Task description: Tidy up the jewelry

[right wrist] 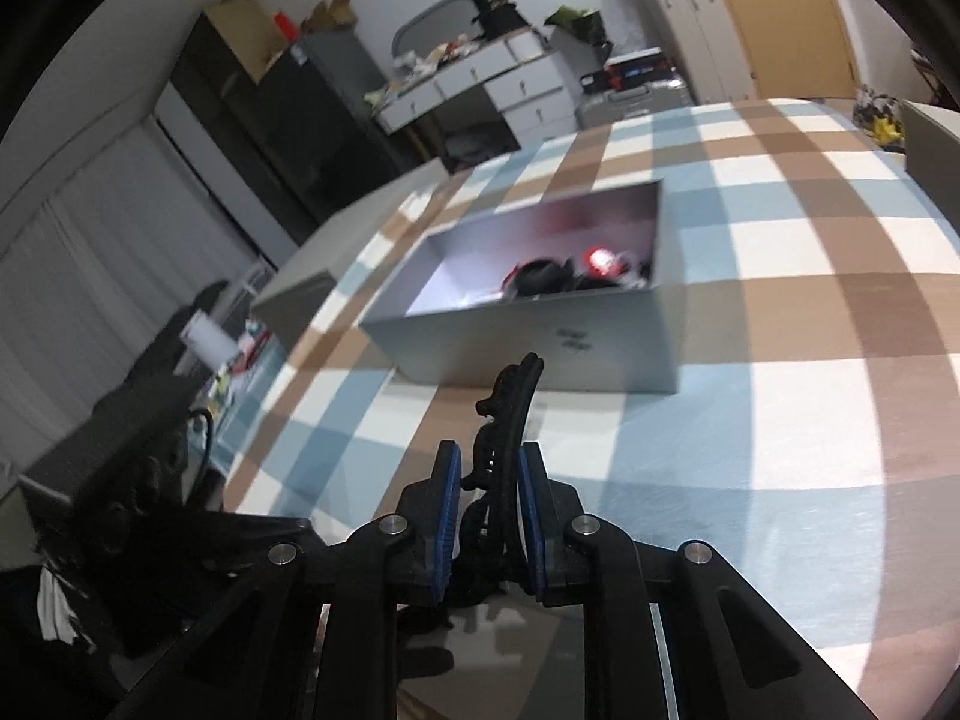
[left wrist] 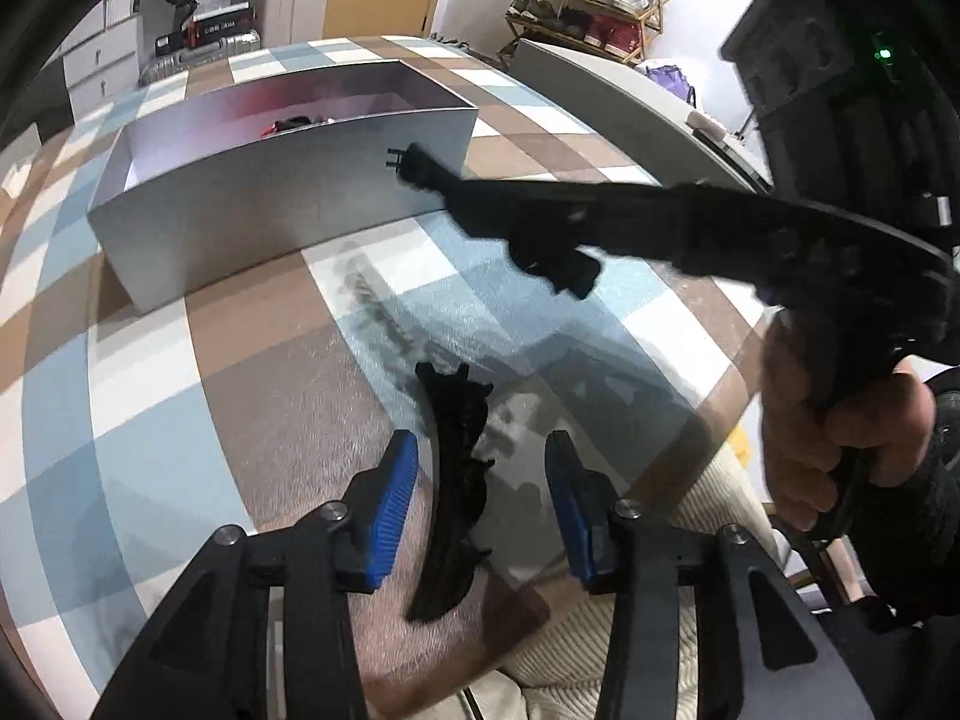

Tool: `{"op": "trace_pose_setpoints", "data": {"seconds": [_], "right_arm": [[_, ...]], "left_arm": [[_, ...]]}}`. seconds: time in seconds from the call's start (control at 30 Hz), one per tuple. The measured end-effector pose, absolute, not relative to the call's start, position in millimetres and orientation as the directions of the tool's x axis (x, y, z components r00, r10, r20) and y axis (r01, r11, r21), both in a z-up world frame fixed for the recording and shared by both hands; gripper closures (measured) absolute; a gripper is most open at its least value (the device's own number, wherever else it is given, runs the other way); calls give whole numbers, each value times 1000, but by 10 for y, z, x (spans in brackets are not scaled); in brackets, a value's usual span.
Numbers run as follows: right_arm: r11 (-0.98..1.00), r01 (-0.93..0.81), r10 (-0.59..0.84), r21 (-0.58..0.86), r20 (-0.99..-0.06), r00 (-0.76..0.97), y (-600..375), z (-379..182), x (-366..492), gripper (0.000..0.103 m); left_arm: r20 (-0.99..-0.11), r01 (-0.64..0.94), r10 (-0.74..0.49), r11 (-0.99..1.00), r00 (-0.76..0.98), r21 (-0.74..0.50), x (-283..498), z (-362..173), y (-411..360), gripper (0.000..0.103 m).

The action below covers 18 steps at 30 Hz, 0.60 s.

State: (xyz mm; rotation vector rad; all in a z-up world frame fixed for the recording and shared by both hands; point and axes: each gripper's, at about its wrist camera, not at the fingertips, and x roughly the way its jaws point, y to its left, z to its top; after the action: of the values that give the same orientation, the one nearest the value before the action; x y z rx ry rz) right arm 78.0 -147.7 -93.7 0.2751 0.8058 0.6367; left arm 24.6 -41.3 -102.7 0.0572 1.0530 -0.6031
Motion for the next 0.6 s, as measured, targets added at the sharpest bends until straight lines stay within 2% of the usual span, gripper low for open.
{"op": "trace_pose_setpoints", "data": {"seconds": [0.1,0.13,0.17,0.33,0.4,0.6], "right_arm": [[776,-423,630,467,-560,538,-1568,-891,742,84],[775,-424,632,468,-552,544,-1596,-877,727,84],[772,-427,635,470,-546,546,-1615,-868,722,84],[769,-424,637,479,-525,564,-1730,-854,699,84],[767,-420,638,485,-516,571,-1758,-851,706,84],[751,-436,657,496,-492,572,-1768,-767,780,84]], "left_arm": [[-843,496,-390,850,371,-175,223,-1017,-459,67],[-849,497,-361,857,387,-137,205,-1020,-484,75],[-854,499,-330,861,404,-97,188,-1026,-507,89],[-858,491,-309,868,410,-78,217,-1026,-498,90],[-849,471,-273,881,452,-33,222,-980,-485,90],[-789,400,-231,916,569,20,334,-666,-350,90]]}}
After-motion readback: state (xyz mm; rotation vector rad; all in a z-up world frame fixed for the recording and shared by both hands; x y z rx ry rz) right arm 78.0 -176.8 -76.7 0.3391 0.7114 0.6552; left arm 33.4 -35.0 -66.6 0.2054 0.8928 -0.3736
